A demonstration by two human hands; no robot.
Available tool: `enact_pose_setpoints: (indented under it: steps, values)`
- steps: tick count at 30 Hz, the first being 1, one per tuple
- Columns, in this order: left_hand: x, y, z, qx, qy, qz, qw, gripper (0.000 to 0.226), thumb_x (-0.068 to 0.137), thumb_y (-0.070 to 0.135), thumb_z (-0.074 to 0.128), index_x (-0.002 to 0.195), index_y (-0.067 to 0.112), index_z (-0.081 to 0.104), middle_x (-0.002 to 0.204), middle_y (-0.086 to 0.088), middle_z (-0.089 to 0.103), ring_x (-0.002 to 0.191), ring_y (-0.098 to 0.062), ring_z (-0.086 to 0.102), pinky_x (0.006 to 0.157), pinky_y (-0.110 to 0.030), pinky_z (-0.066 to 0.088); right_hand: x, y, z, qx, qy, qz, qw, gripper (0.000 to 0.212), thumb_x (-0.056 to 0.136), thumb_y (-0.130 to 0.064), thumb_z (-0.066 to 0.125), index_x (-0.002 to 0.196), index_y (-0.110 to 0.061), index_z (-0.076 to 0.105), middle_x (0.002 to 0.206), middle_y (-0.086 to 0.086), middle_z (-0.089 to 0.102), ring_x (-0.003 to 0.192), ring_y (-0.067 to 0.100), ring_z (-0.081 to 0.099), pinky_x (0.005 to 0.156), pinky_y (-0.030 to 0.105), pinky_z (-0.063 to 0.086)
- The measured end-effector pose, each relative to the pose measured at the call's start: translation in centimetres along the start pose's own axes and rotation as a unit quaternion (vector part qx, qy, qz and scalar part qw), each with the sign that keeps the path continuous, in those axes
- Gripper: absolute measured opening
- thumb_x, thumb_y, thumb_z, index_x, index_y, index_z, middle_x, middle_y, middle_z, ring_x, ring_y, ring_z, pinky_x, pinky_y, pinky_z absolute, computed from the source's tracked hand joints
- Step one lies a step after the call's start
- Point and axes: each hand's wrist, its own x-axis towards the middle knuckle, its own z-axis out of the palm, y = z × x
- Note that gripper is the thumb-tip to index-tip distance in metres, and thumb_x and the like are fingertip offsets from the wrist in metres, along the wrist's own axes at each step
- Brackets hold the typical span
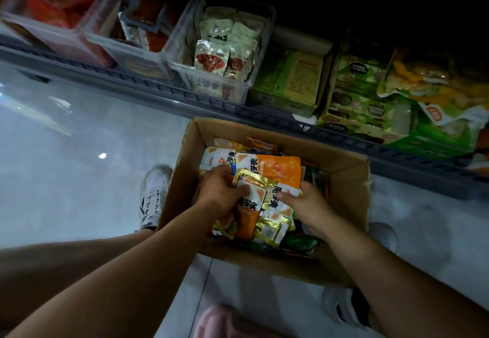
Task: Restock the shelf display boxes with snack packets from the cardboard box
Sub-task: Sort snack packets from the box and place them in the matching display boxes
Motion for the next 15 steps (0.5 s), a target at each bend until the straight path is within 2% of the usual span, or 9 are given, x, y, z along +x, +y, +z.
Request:
enact_pose_setpoints:
  steps: [4,7,10,12,15]
  values:
    - [-0.9,1.2,-0.7,-0.016,-0.036,-0.016,0.999,0.072,0.080,0.038,0.086,0.140,0.024,0.049,0.123,0.001,0.064,0.116,-0.023,0.062,0.106,-0.048,0.051,-1.1,-1.1,-2.1,-0.007,0.039,-0.029,0.999,0.040,0.096,-0.023,0.067,0.135,-0.024,0.057,0.126,-0.004,0.064,0.110,0.024,0.062,0.099,0.048,0.049]
    - [-1.4,1.5,-1.2,-0.017,-0.061,-0.020,0.998,0.079,0.084,0.031,0.084,0.148,0.021,0.039,0.135,-0.002,0.058,0.125,-0.025,0.058,0.113,-0.044,0.044,-2.1,-2.2,-4.1,-0.009,0.055,-0.067,0.996,0.034,0.097,-0.022,0.066,0.130,-0.026,0.058,0.118,-0.007,0.064,0.106,0.021,0.061,0.095,0.044,0.049]
    - [-2.0,2.2,-1.7,-0.048,-0.088,-0.024,0.995,0.082,0.084,0.019,0.084,0.151,0.016,0.036,0.134,-0.001,0.056,0.128,-0.024,0.057,0.116,-0.041,0.042,-2.9,-3.2,-5.5,-0.016,0.084,-0.085,0.993,0.027,0.096,-0.022,0.068,0.121,-0.028,0.062,0.111,-0.010,0.066,0.102,0.018,0.063,0.090,0.041,0.050]
    - [-2.9,3.1,-2.1,-0.080,-0.116,-0.020,0.990,0.084,0.082,0.022,0.086,0.149,0.015,0.036,0.130,-0.001,0.057,0.122,-0.023,0.059,0.111,-0.036,0.044,-3.5,-3.7,-6.2,-0.013,0.103,-0.089,0.991,0.023,0.094,-0.022,0.070,0.115,-0.029,0.063,0.110,-0.009,0.068,0.102,0.019,0.065,0.090,0.041,0.052]
    - [-4.8,4.3,-2.2,-0.053,-0.115,-0.022,0.992,0.102,0.071,0.056,0.088,0.151,0.021,0.035,0.137,-0.002,0.054,0.120,-0.022,0.055,0.106,-0.036,0.043,-4.7,-4.0,-7.0,0.005,0.103,-0.084,0.991,0.019,0.094,-0.019,0.070,0.110,-0.028,0.064,0.109,-0.008,0.069,0.099,0.016,0.065,0.086,0.038,0.053]
